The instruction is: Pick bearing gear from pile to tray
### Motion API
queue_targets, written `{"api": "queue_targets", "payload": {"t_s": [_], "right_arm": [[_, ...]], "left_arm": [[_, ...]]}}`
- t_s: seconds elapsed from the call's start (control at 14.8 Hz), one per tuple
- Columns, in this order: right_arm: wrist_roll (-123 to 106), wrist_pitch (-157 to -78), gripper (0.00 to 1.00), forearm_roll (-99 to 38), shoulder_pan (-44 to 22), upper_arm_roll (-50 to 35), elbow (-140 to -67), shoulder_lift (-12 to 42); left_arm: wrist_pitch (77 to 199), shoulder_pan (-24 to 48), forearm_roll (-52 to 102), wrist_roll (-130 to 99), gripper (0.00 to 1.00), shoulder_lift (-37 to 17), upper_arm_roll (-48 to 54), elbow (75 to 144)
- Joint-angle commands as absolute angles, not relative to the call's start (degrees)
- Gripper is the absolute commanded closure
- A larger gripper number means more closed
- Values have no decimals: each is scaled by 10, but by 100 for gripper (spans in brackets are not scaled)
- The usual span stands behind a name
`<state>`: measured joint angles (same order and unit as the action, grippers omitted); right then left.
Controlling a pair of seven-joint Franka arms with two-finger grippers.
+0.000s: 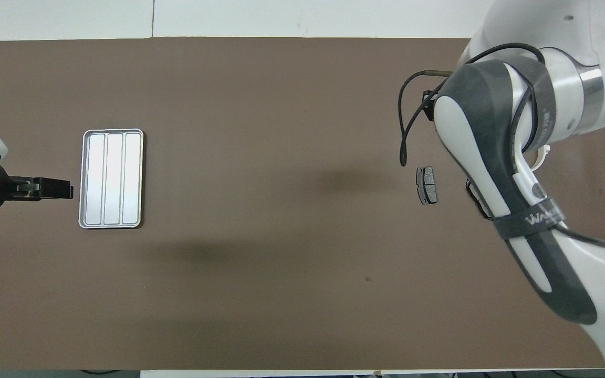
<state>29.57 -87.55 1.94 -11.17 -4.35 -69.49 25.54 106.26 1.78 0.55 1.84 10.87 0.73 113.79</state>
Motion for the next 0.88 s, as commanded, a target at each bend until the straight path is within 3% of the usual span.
{"api": "queue_targets", "payload": {"t_s": [0.0,0.27,0.61,0.81], "right_arm": [[442,-877,100,-17,-179,-42,-690,256],[632,-963,100,-62,-259,-53,-728,245],[706,-1125,100,-62,-319,-53,-860,239],[736,-1189,100,-53,-354,-52,-889,274]], "left_arm": [[1089,40,-1,7,0,131,2,1177],[1092,34,0,11,0,132,1,1186],[1102,27,0,13,0,131,-1,1189],[1107,23,0,13,0,130,-1,1192]]}}
